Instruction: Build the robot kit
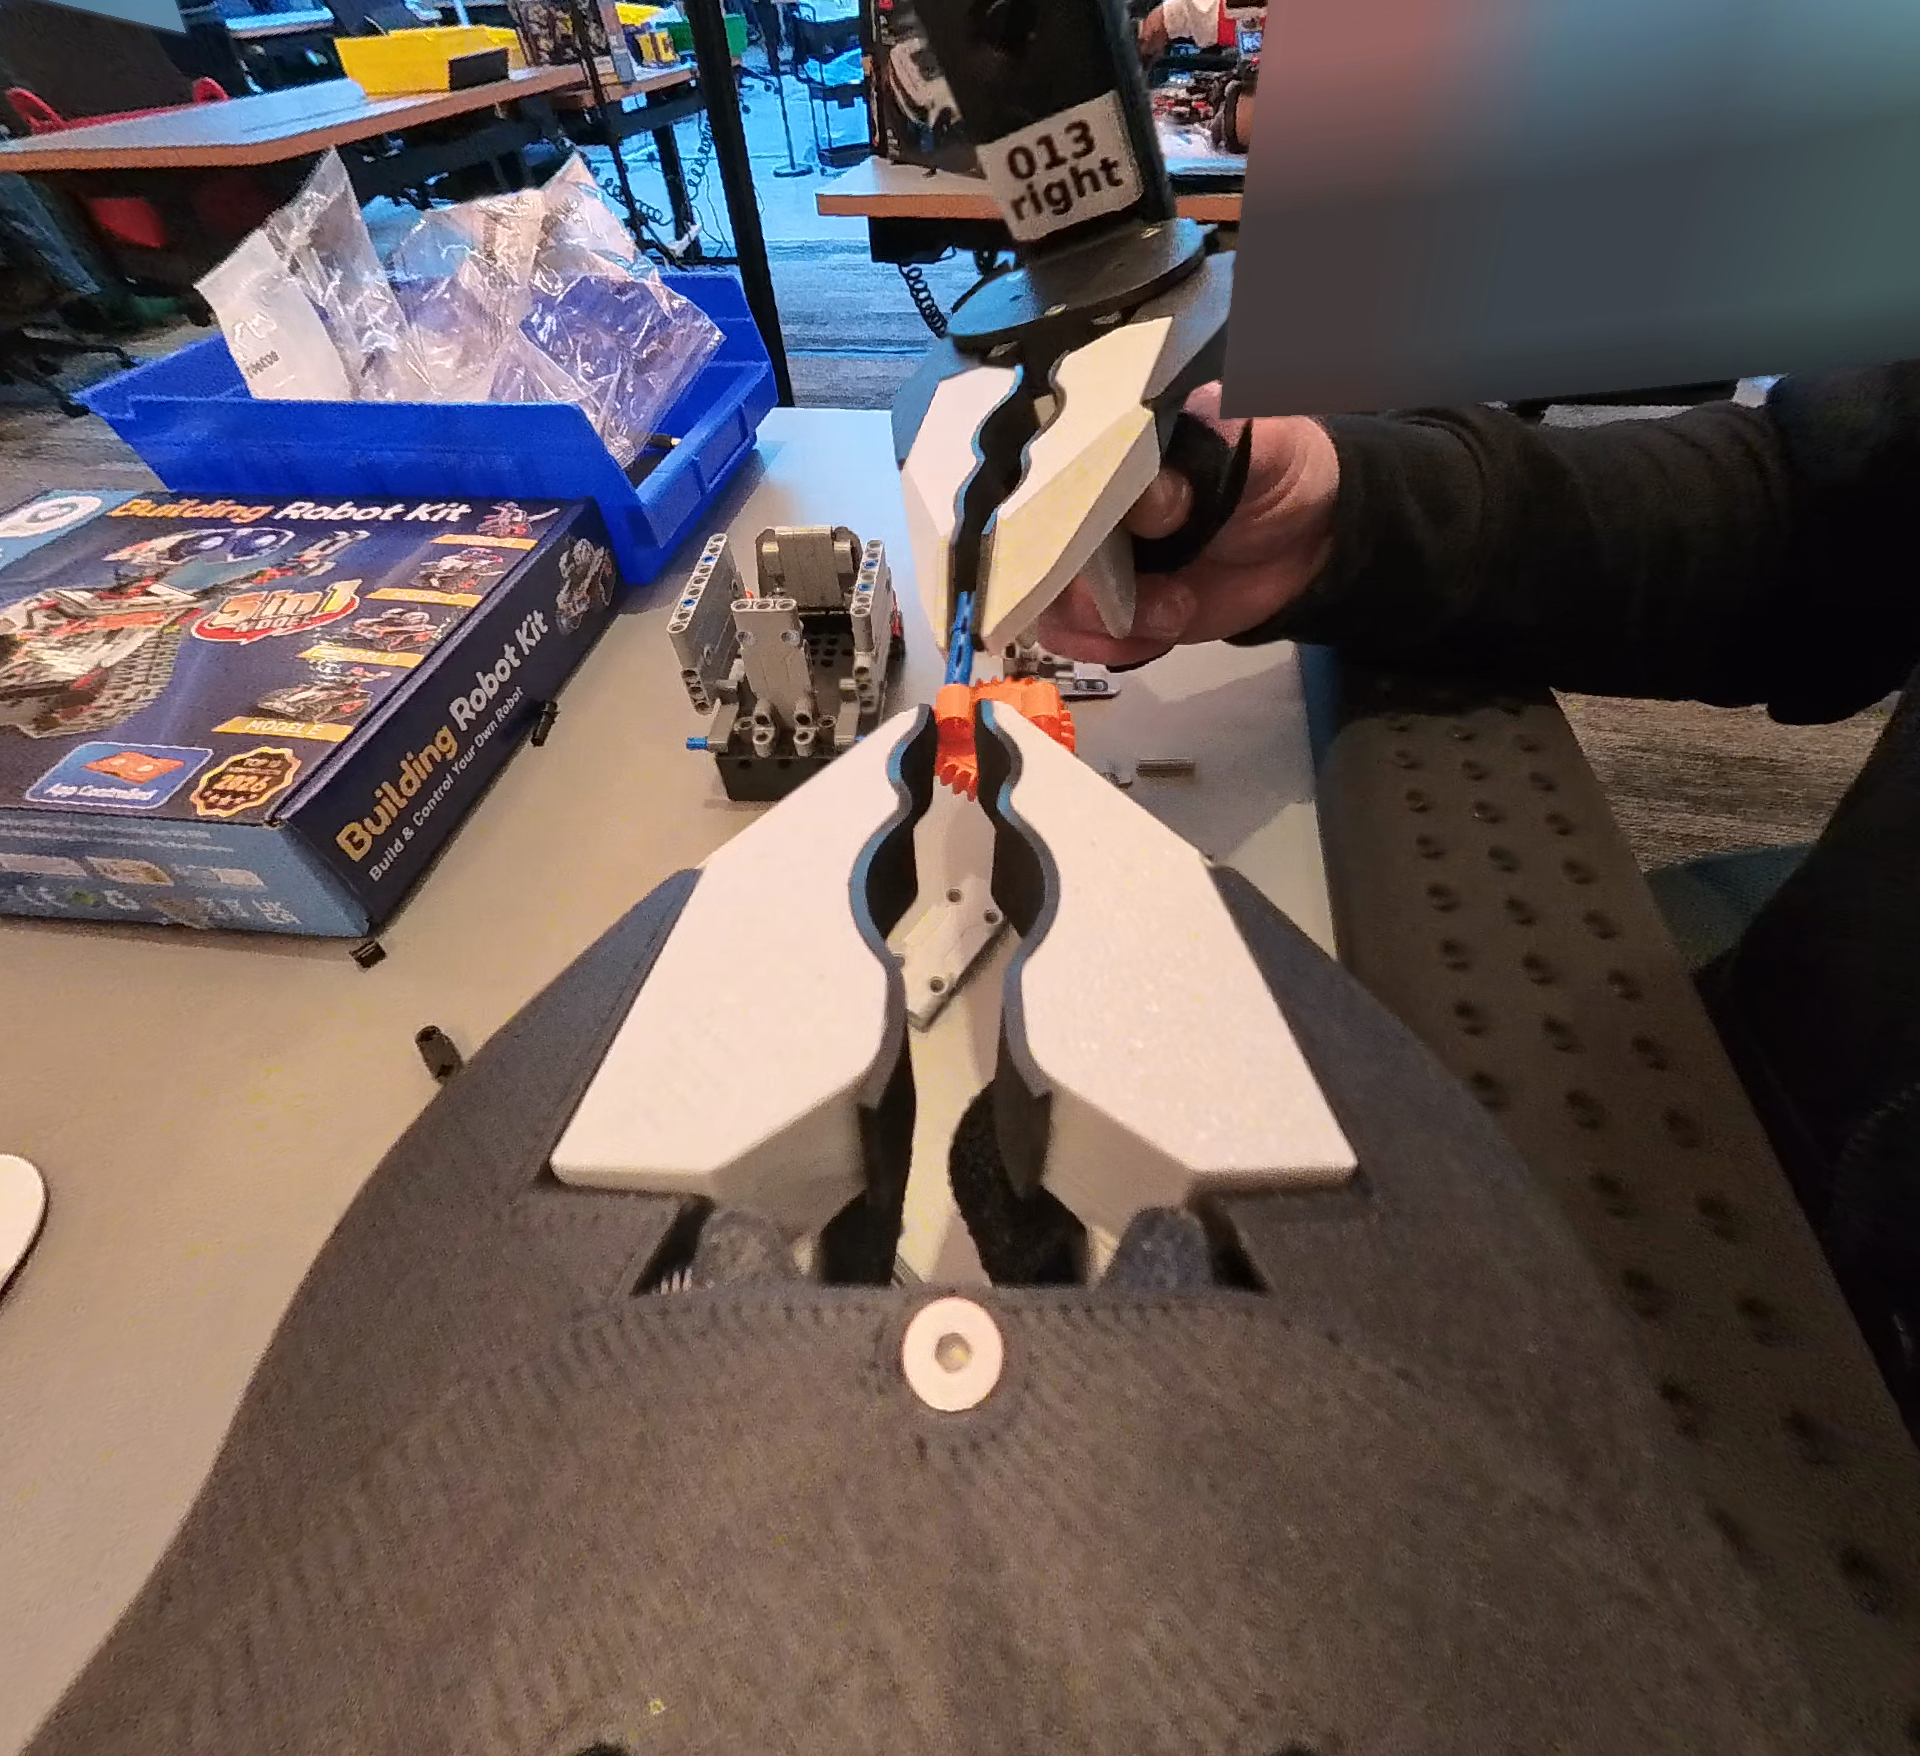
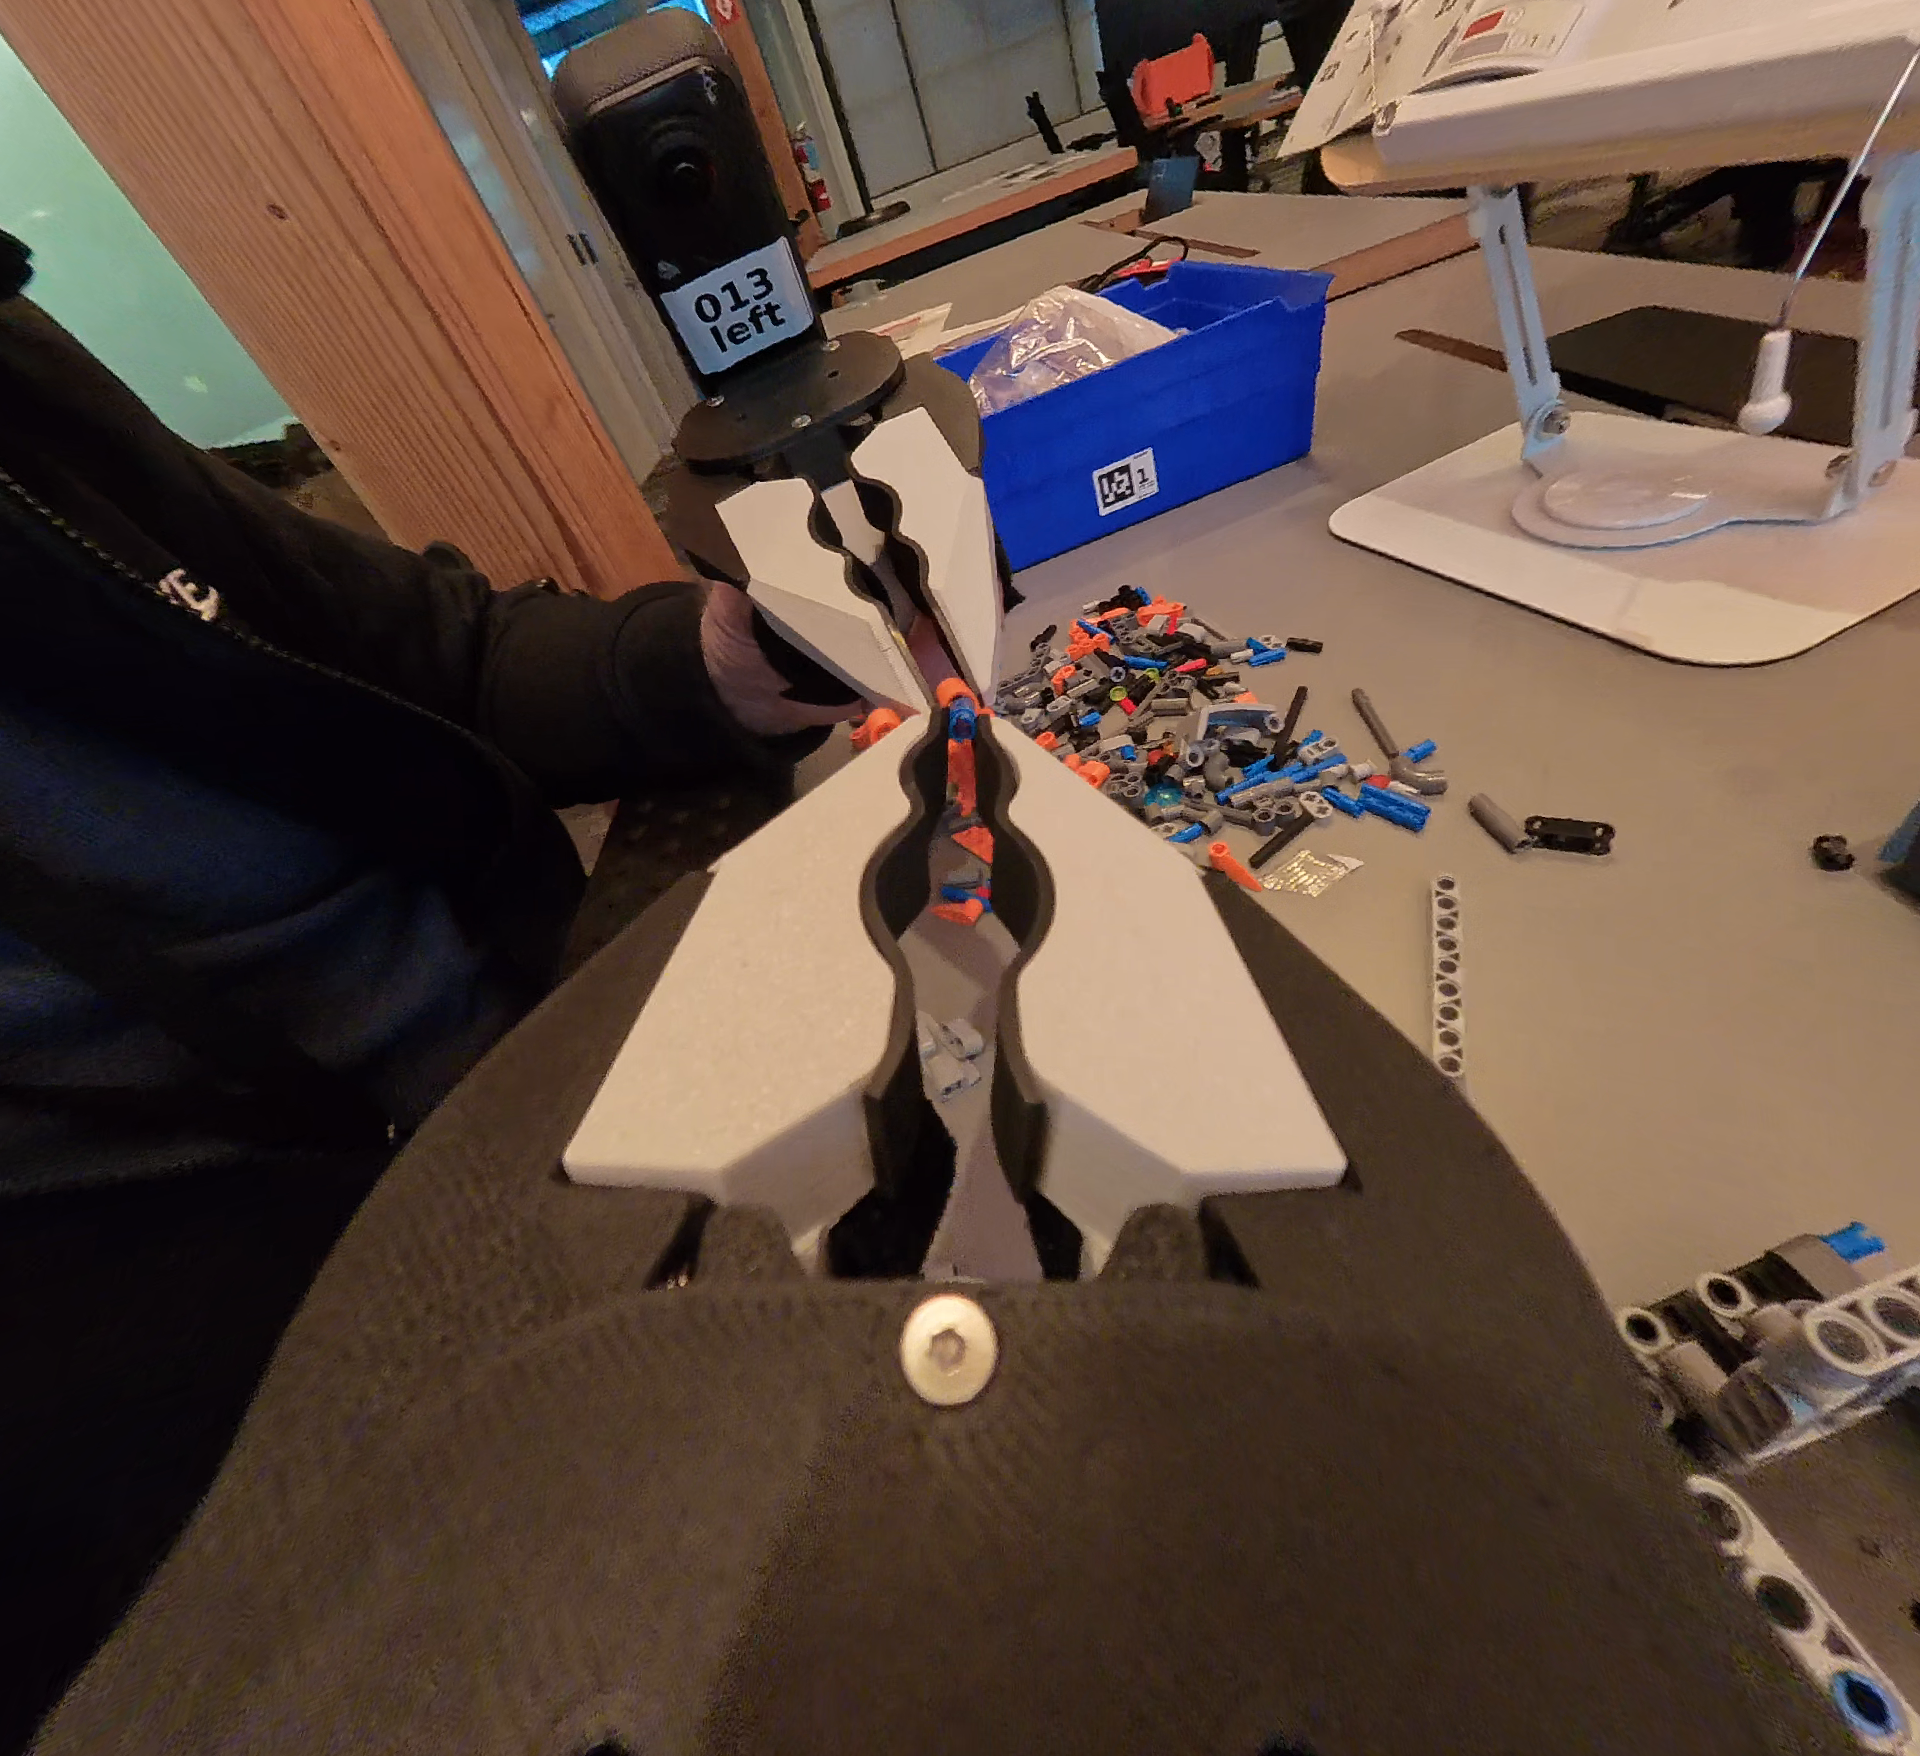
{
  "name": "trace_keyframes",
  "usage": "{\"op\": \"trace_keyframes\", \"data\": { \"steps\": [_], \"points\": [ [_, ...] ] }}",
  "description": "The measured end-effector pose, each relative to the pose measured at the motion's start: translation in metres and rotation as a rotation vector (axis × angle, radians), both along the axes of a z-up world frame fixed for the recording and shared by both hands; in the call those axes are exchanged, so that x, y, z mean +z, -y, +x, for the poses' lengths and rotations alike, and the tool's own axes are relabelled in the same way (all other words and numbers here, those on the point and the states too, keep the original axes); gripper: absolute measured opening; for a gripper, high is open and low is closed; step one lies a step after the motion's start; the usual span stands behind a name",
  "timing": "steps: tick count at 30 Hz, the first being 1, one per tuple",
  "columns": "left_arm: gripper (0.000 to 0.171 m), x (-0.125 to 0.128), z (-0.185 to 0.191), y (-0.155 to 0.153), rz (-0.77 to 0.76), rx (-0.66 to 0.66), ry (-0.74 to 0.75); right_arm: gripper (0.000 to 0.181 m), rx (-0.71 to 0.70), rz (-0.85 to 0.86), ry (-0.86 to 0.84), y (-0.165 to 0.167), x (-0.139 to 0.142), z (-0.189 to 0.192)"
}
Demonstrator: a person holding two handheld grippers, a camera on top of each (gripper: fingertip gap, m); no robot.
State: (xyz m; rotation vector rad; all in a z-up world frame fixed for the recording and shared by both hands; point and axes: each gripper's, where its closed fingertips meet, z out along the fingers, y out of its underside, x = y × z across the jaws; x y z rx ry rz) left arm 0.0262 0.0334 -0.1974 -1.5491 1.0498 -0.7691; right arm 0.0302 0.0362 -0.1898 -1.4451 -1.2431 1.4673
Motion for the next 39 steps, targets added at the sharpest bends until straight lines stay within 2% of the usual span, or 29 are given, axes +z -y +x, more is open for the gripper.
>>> {"op": "trace_keyframes", "data": {
  "steps": [6,13,16,20,25,39],
  "points": [
    [0.005,0.007,0.000,0.000,0.012,0.025,0.024,0.002,-0.011,0.066,-0.016,0.003,0.005,0.000],
    [0.004,0.015,0.003,0.010,0.006,-0.022,0.059,0.001,0.066,0.091,-0.023,0.014,0.008,0.004],
    [0.004,0.023,0.002,0.014,0.000,-0.046,0.097,0.001,0.124,0.122,0.031,0.025,-0.002,0.000],
    [0.005,0.026,0.000,0.017,0.032,-0.051,0.071,0.000,0.123,0.128,0.017,0.027,0.001,-0.001],
    [0.005,0.015,0.001,0.020,0.028,-0.085,0.001,0.001,0.121,0.170,0.072,0.026,-0.005,0.003],
    [0.005,-0.008,0.004,0.034,-0.157,-0.248,-0.014,0.000,0.209,0.390,0.275,0.044,-0.036,0.006]
  ]
}}
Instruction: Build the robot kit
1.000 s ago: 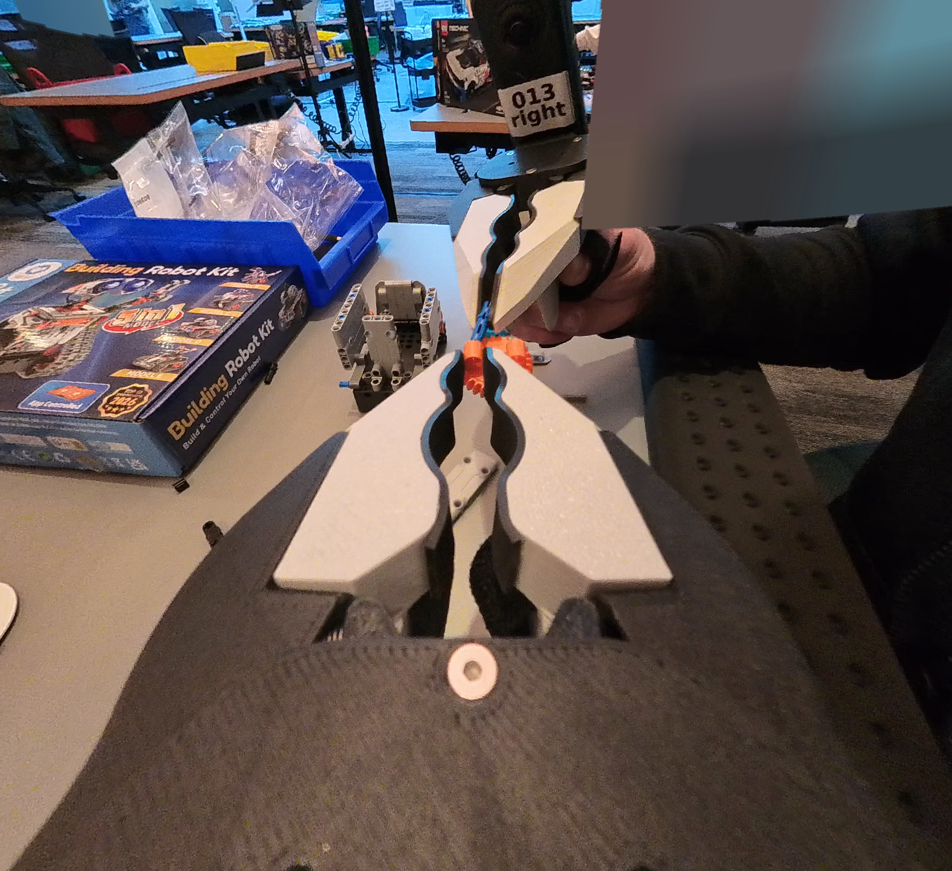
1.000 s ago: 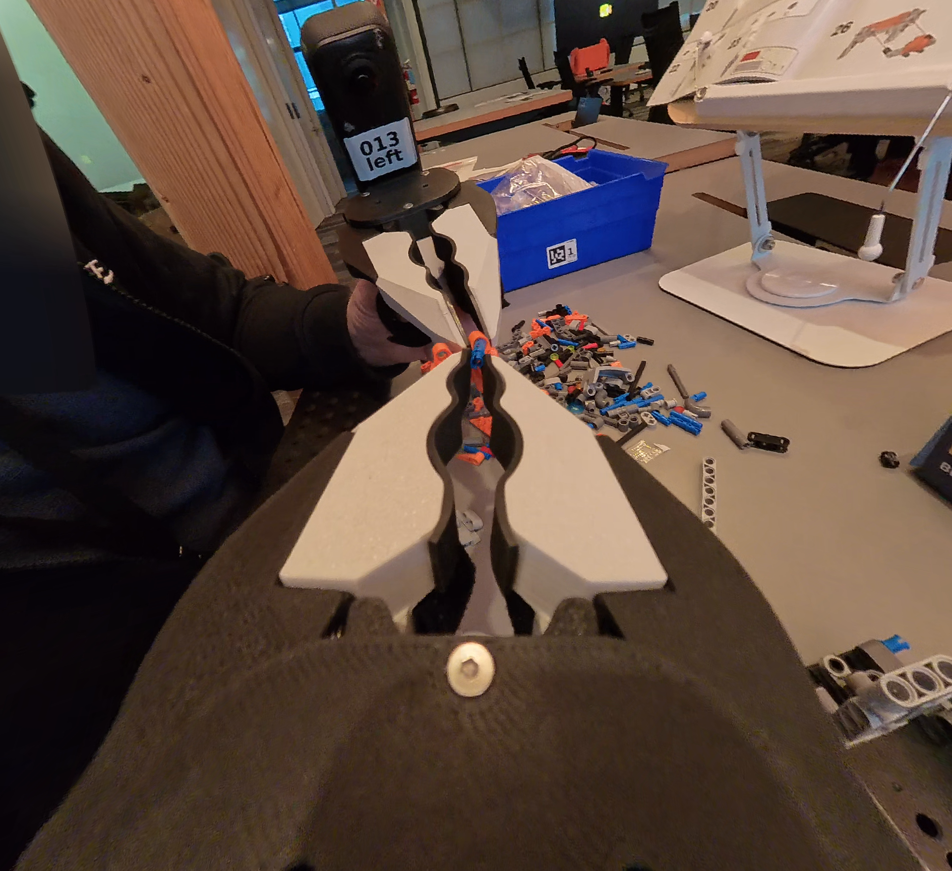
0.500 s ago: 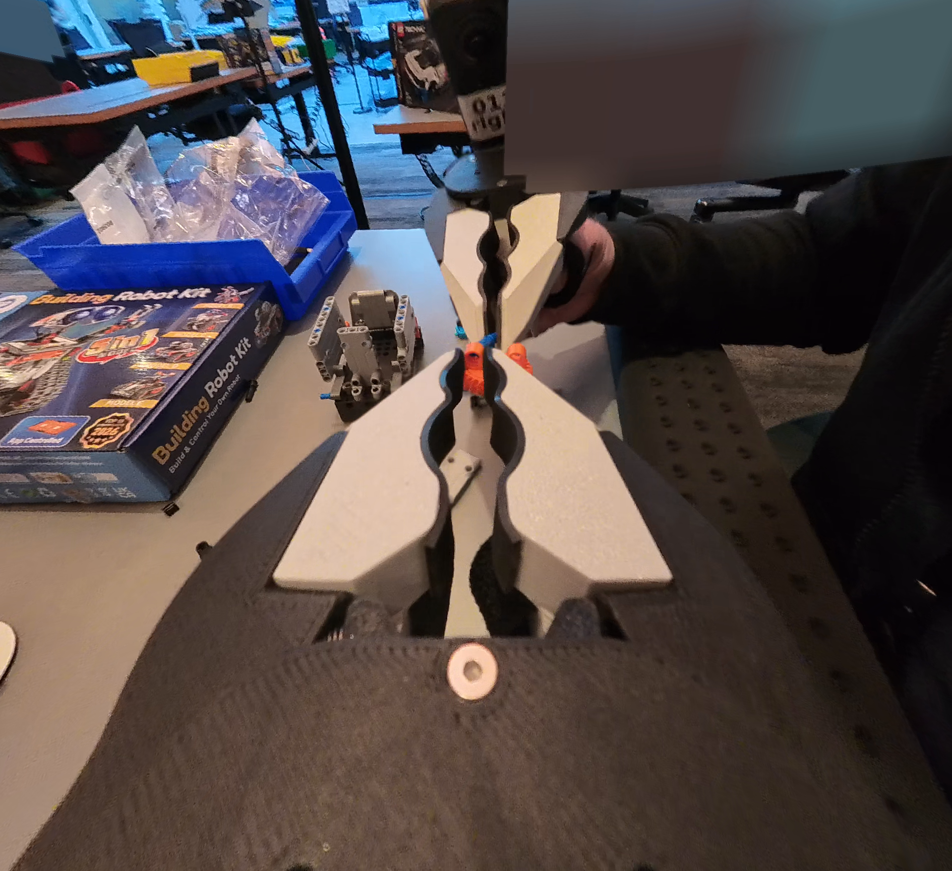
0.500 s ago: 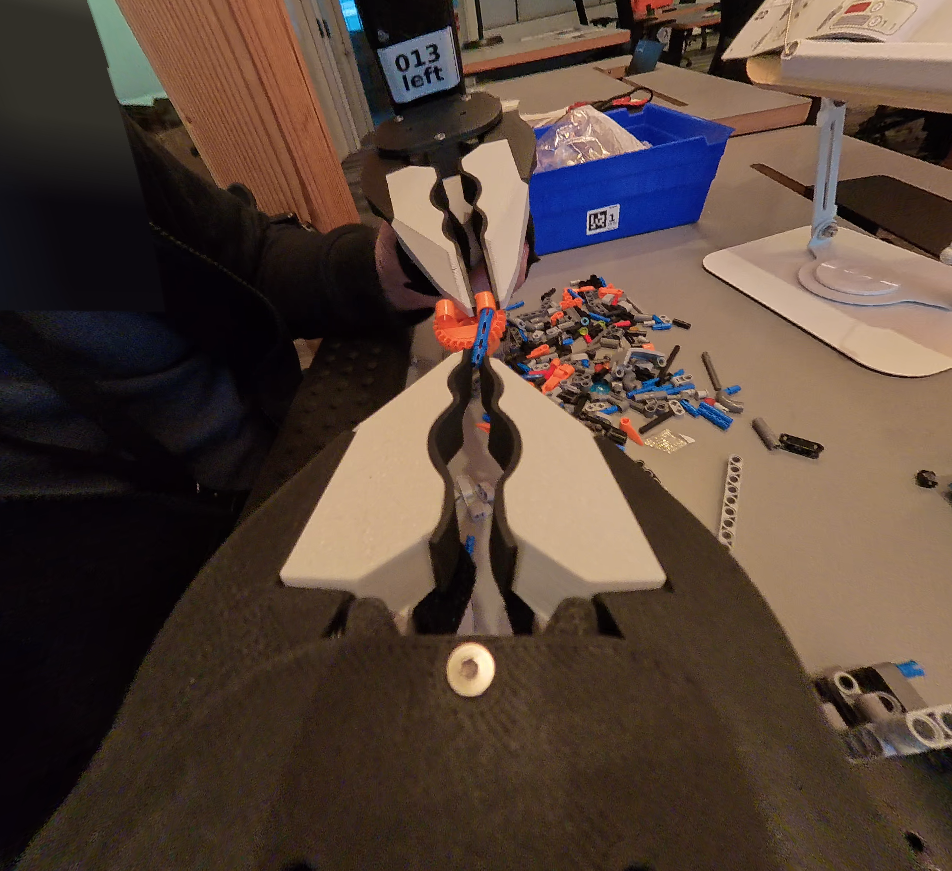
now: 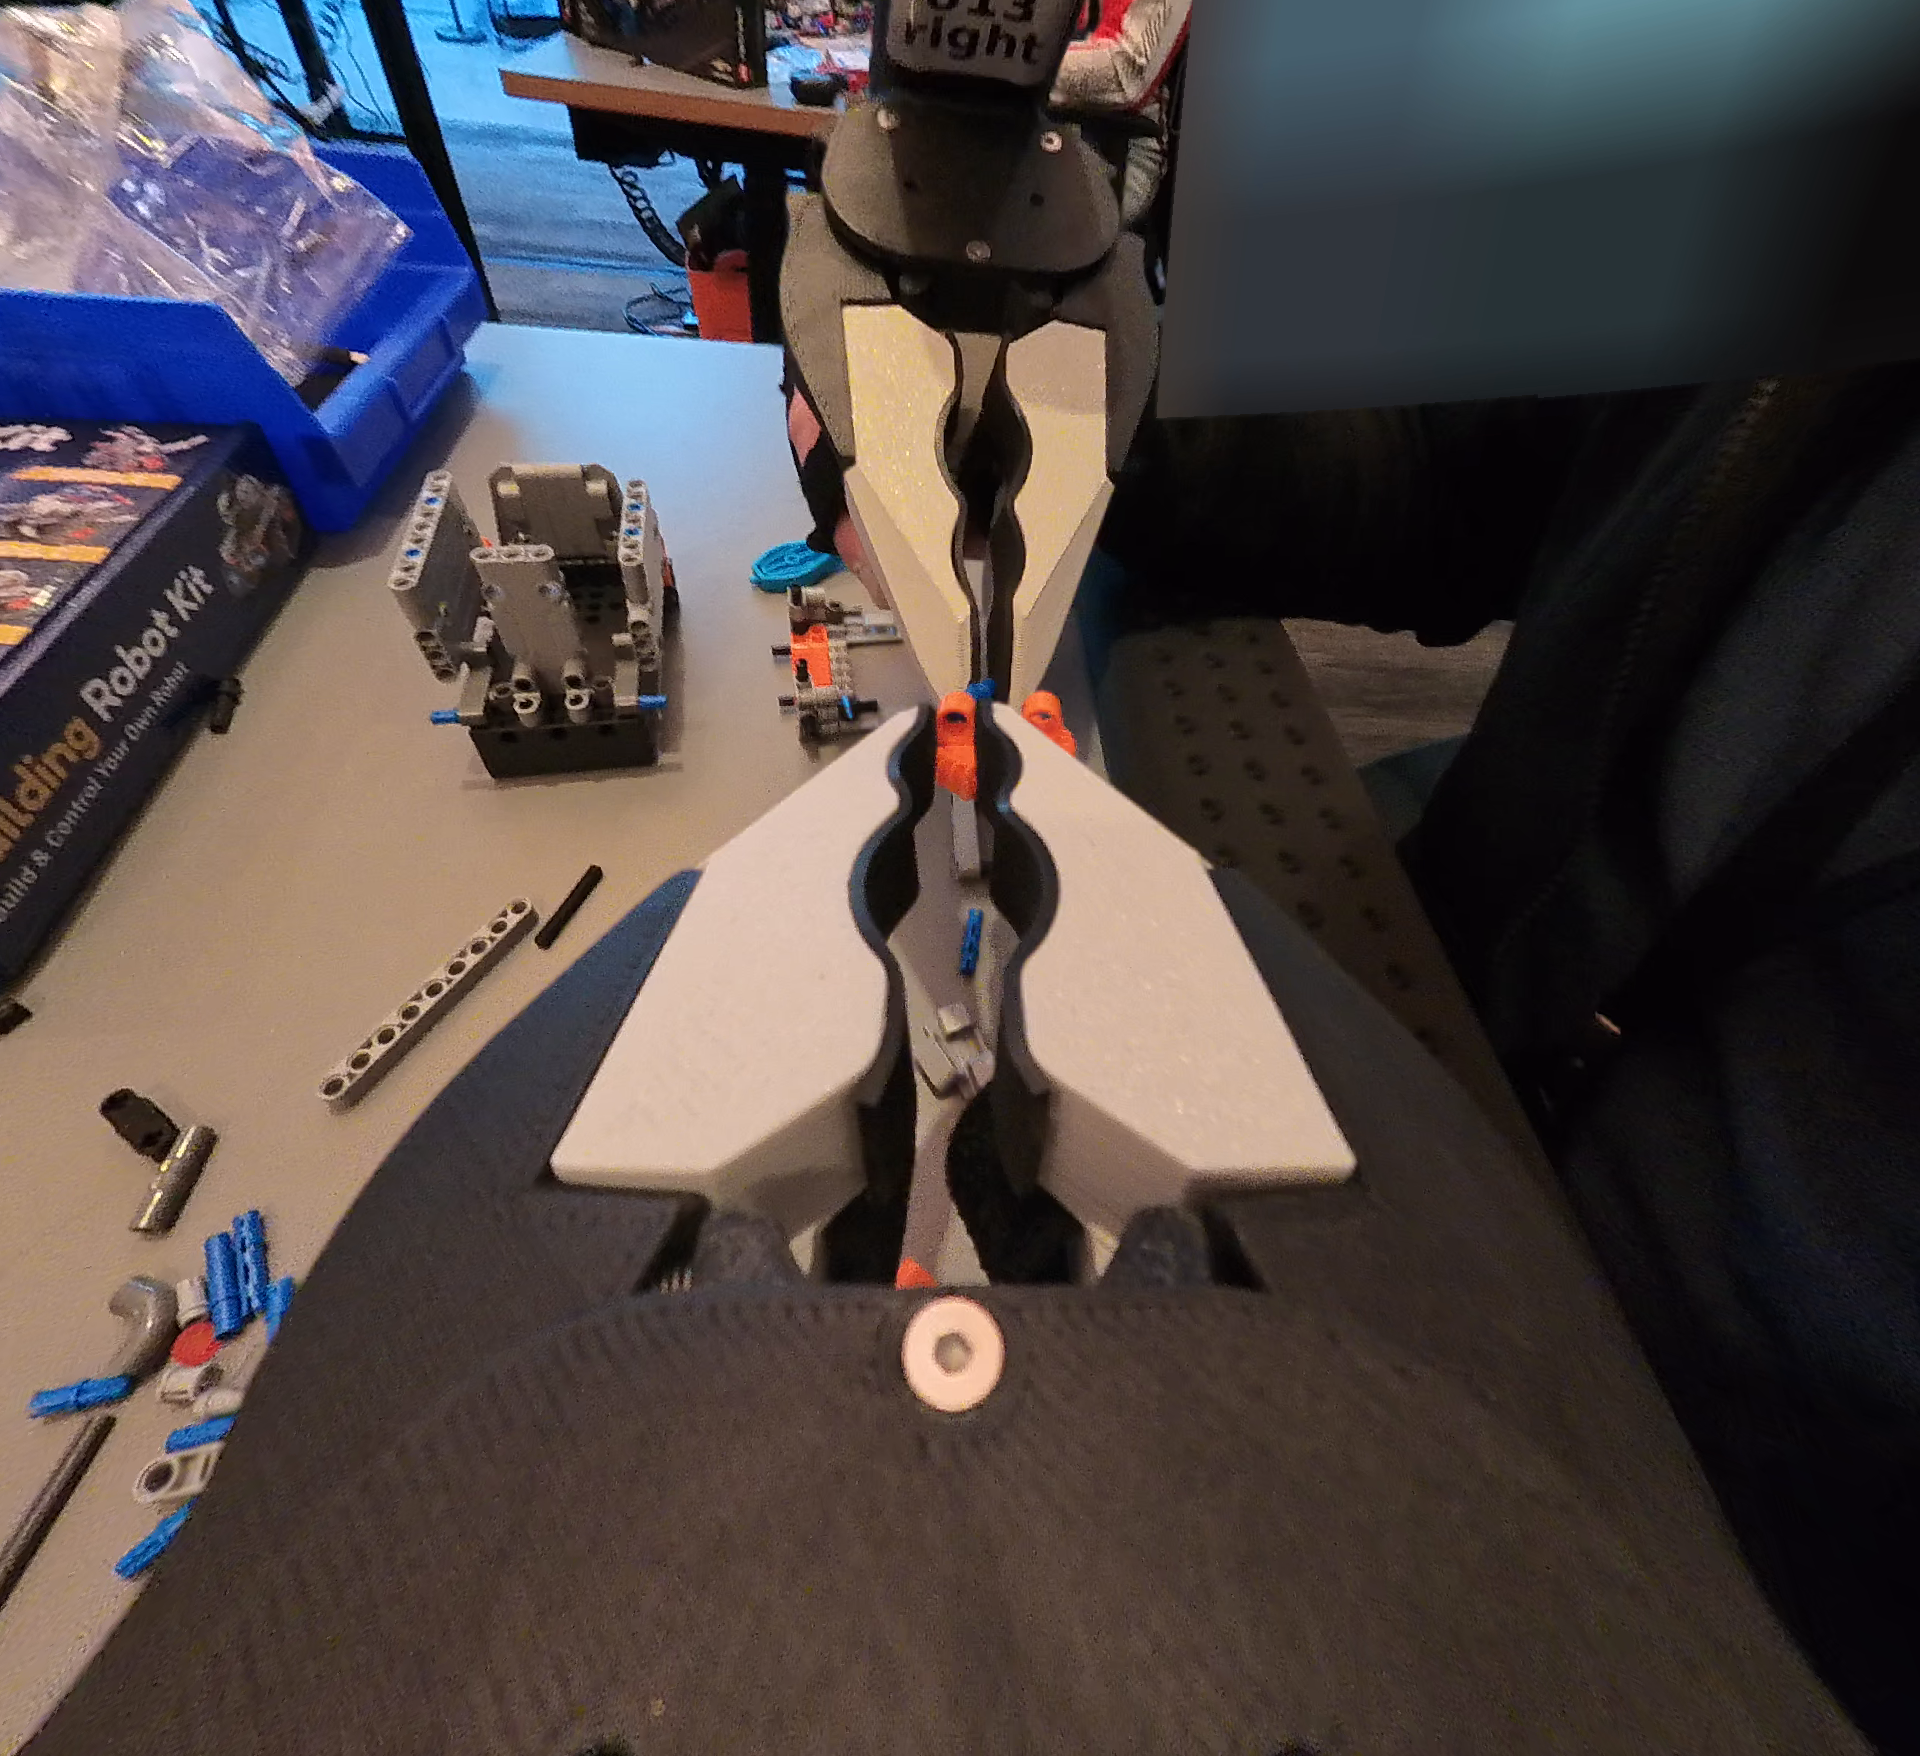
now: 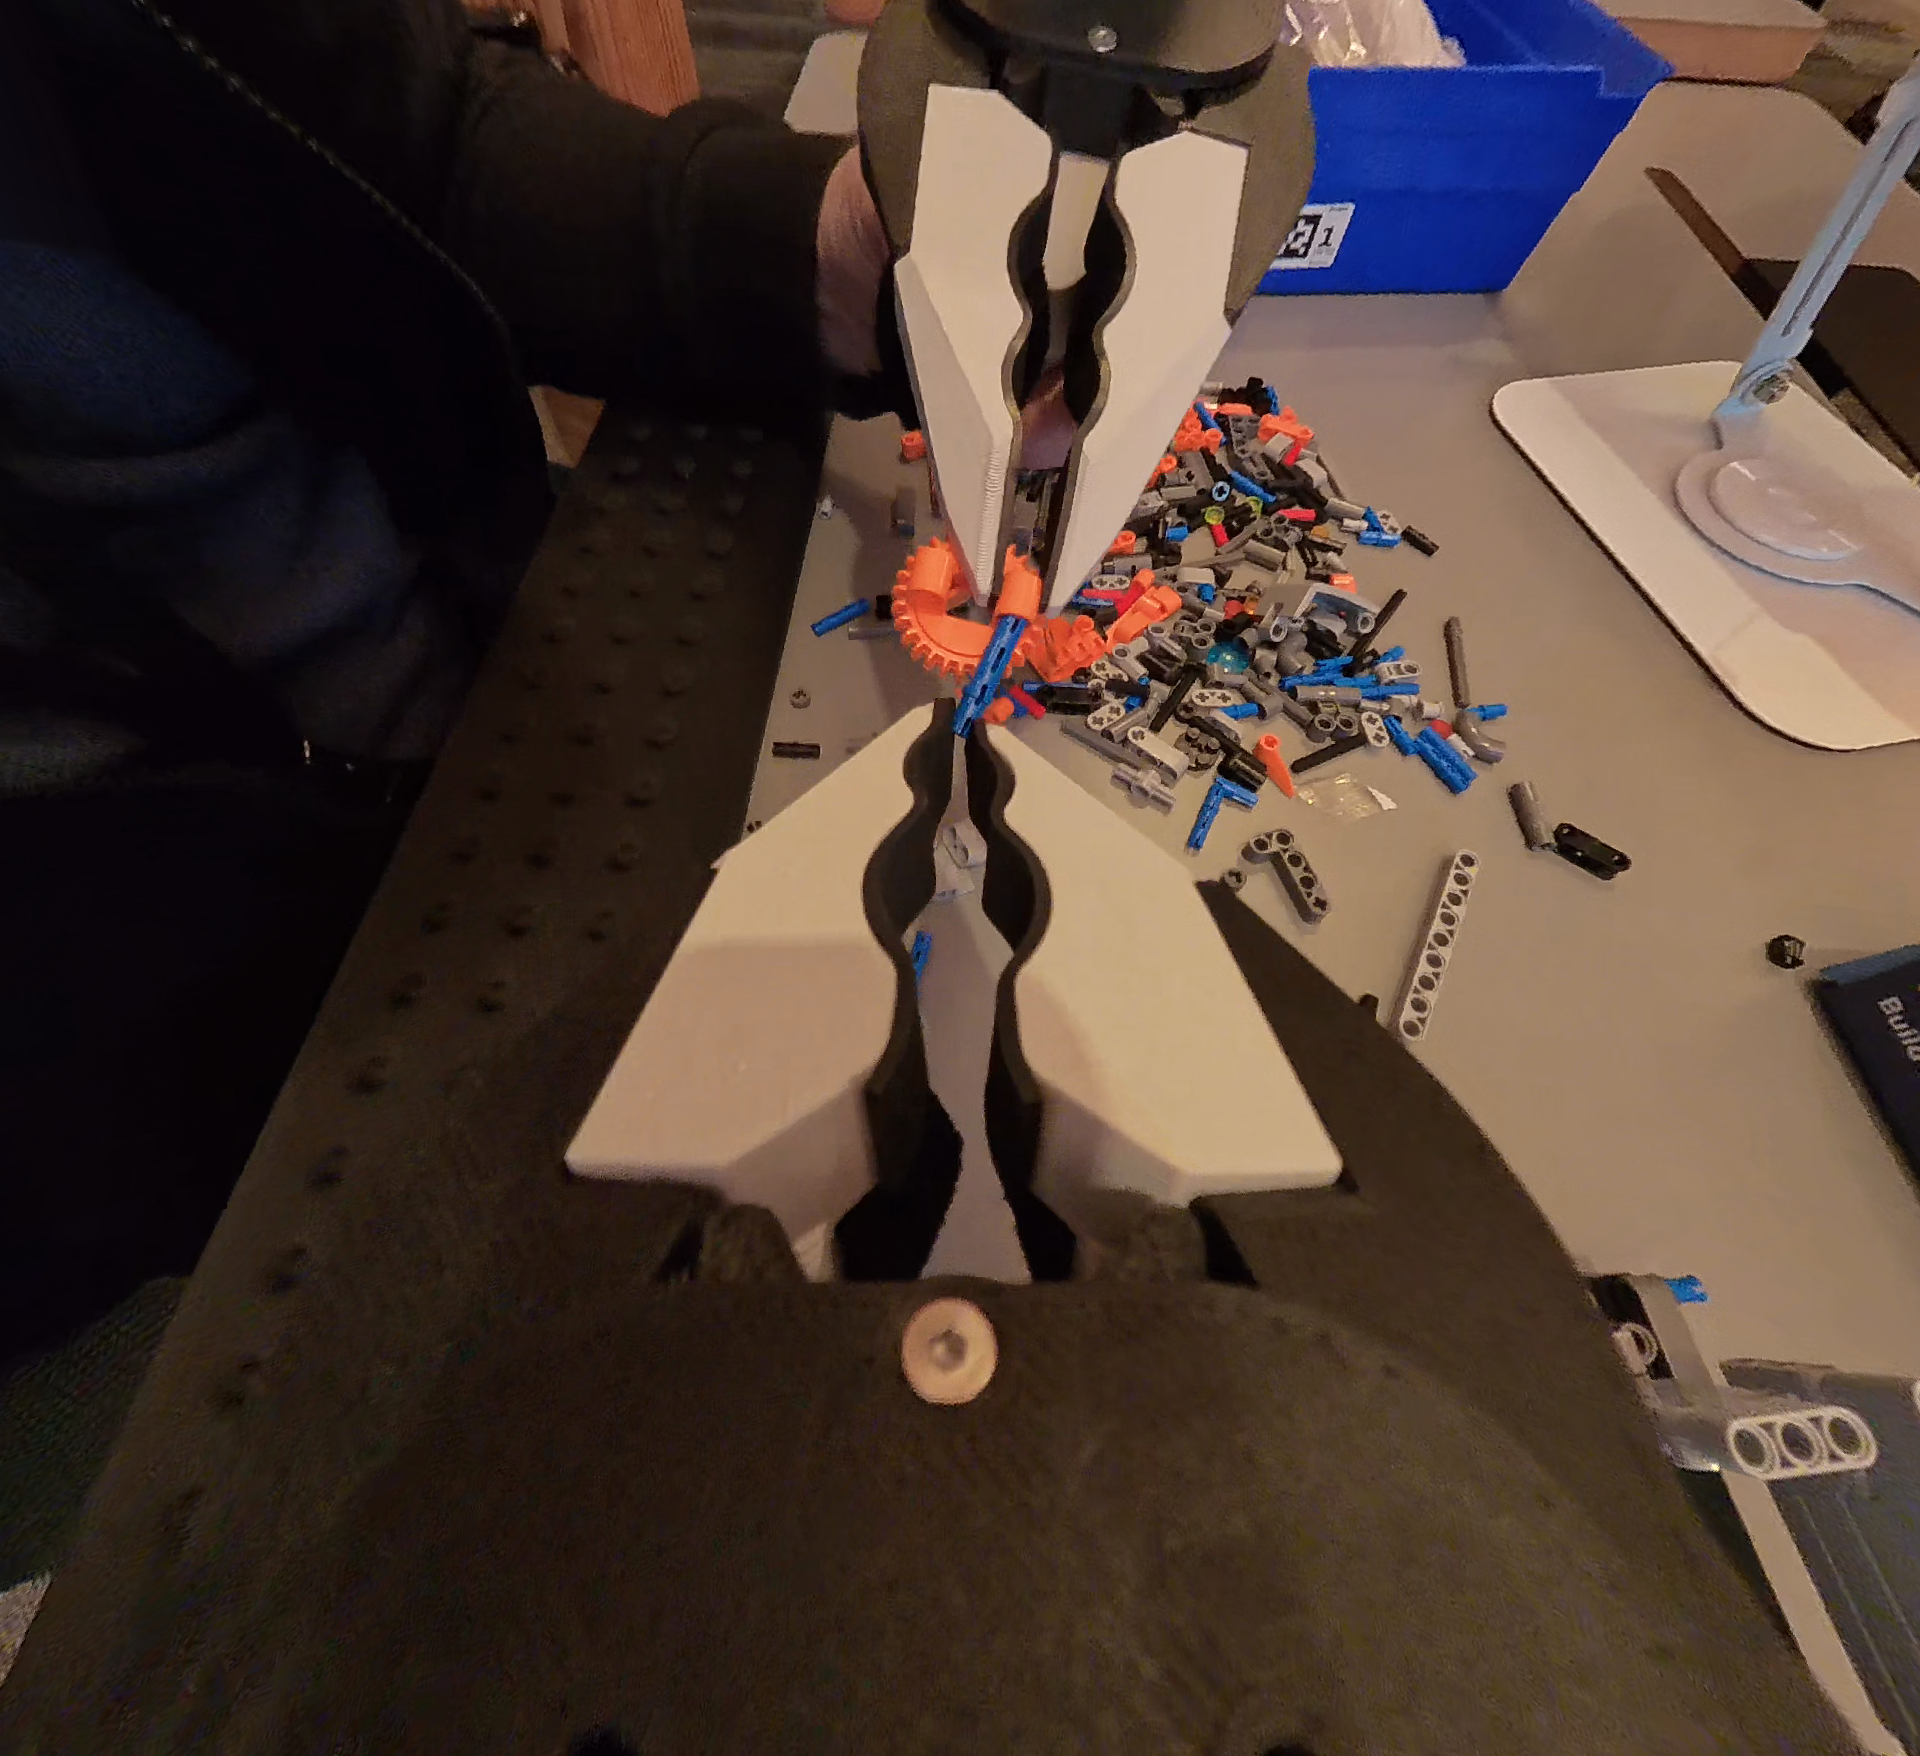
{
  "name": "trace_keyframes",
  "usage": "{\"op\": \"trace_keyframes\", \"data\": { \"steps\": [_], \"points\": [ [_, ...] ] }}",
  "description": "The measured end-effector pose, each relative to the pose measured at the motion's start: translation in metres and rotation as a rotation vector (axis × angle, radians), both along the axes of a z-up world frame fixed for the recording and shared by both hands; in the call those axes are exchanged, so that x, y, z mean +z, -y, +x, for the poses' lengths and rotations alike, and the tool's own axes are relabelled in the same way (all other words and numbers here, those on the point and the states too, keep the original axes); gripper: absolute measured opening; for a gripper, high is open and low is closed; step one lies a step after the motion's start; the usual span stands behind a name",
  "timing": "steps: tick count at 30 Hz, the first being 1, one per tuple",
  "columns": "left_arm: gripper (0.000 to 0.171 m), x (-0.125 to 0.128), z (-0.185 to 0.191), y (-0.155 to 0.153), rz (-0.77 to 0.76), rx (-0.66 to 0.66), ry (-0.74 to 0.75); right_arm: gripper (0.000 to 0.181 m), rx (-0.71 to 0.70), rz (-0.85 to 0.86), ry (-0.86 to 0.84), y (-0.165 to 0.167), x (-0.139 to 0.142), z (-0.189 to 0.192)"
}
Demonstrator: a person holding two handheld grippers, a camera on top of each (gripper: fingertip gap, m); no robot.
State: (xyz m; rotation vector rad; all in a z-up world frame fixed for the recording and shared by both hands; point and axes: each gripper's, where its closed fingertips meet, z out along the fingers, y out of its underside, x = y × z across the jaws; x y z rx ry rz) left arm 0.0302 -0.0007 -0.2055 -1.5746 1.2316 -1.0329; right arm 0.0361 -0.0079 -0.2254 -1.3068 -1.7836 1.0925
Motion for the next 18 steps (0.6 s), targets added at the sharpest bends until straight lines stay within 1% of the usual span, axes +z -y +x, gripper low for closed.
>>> {"op": "trace_keyframes", "data": {
  "steps": [7,12,18],
  "points": [
    [0.005,-0.017,0.000,0.008,-0.063,-0.063,-0.069,0.000,0.041,0.091,0.099,0.008,-0.018,0.000],
    [0.005,-0.026,0.000,0.008,-0.087,-0.073,-0.107,0.000,0.070,0.121,0.144,0.014,-0.027,-0.001],
    [0.005,-0.042,-0.003,0.008,-0.133,-0.081,-0.163,0.000,0.051,0.153,0.208,0.009,-0.042,0.000]
  ]
}}
